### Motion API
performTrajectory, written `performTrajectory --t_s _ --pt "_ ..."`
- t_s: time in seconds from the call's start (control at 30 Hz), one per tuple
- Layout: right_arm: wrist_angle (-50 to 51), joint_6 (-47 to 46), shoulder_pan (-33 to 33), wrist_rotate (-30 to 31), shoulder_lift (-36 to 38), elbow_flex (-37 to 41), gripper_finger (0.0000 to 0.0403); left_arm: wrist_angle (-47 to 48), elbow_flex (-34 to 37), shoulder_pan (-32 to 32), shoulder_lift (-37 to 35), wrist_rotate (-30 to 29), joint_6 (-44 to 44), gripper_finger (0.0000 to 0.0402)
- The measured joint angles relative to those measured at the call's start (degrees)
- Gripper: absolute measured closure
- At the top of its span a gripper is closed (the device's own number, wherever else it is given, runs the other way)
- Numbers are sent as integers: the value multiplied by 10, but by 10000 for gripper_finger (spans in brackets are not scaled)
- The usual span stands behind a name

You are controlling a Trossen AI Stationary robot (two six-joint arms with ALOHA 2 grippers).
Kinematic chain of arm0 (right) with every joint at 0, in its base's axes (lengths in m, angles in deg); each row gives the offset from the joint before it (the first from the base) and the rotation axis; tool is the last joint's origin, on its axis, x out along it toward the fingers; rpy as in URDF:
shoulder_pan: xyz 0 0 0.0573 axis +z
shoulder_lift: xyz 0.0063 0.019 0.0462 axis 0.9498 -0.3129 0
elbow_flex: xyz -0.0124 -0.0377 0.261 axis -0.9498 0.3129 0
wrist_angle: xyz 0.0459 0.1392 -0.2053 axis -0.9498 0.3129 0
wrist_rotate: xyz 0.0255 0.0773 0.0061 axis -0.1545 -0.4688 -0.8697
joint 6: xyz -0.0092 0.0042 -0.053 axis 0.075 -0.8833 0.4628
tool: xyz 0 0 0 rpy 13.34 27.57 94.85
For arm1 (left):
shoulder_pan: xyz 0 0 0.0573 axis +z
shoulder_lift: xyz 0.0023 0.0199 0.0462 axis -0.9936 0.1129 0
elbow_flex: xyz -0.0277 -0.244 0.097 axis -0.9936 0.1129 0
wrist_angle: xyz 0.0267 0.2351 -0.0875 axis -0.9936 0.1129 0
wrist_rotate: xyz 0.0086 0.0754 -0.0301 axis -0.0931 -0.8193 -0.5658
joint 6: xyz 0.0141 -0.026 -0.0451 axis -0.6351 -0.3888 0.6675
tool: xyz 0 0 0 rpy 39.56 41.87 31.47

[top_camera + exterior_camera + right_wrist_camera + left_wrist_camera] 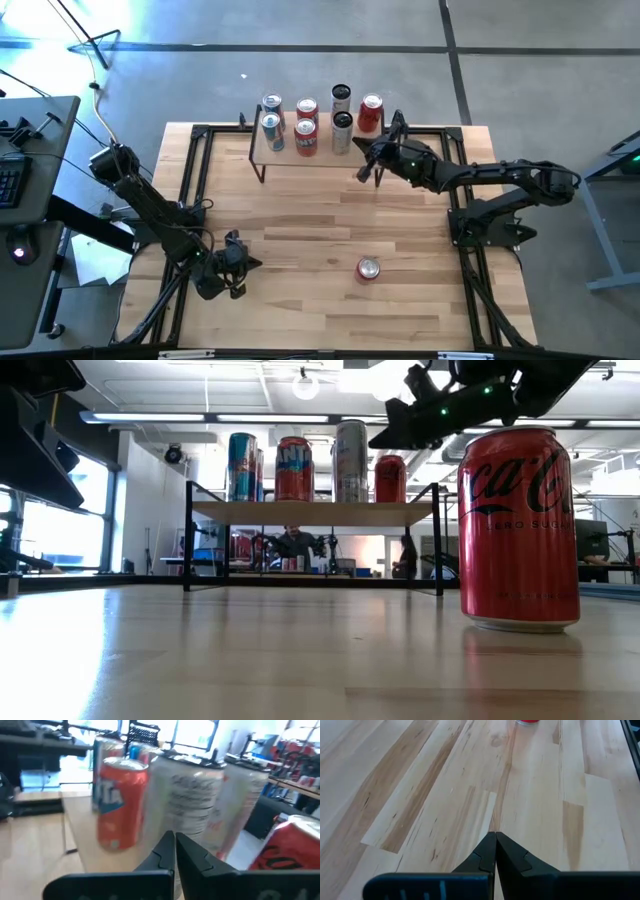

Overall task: Place canned beverage on shelf
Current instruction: Put the white and yellow soda can on the shelf aligned with the other white and yellow soda can

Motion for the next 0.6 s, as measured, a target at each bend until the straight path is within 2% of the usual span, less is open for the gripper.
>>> performTrajectory --t_s 0.23,0.37,0.6 --pt "-41 0 -30 -1 0 -2 403 0 0 0 0 0 0 402" --pt "-2 -4 -42 -22 0 -30 403 -1 0 0 0 1 0 401" --pt "128 -1 42 -25 4 -102 403 0 0 0 0 1 0 402"
